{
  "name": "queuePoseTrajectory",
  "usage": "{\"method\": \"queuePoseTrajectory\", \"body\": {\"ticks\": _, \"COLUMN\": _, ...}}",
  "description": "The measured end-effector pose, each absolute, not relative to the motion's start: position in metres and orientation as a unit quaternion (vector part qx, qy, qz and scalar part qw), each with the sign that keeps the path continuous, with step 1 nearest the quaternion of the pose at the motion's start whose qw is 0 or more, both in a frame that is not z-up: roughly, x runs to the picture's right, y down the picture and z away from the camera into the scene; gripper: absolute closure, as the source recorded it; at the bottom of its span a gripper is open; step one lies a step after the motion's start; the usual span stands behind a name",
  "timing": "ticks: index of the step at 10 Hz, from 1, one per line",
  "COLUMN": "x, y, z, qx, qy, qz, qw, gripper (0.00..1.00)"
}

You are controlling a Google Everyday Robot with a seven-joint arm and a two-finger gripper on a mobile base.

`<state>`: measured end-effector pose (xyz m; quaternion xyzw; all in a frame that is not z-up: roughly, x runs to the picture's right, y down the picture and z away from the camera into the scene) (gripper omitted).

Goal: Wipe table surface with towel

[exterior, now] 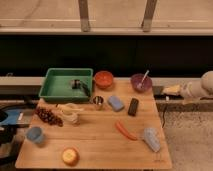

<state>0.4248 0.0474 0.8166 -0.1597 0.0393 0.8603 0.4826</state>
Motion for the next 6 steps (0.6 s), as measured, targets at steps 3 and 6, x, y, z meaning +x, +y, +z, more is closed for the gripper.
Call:
{"method": "queuePoseTrajectory", "body": {"ticks": 3, "x": 0.4248, "y": 0.0475, "z": 0.8166, "qx": -0.16, "qy": 0.039, "qz": 0.86, "qw": 0.483, "gripper": 0.2}}
{"method": "queuePoseTrajectory", "body": {"ticks": 6, "x": 0.4235, "y": 0.0558, "z": 0.8173, "qx": -0.159, "qy": 0.063, "qz": 0.853, "qw": 0.492, "gripper": 0.2}}
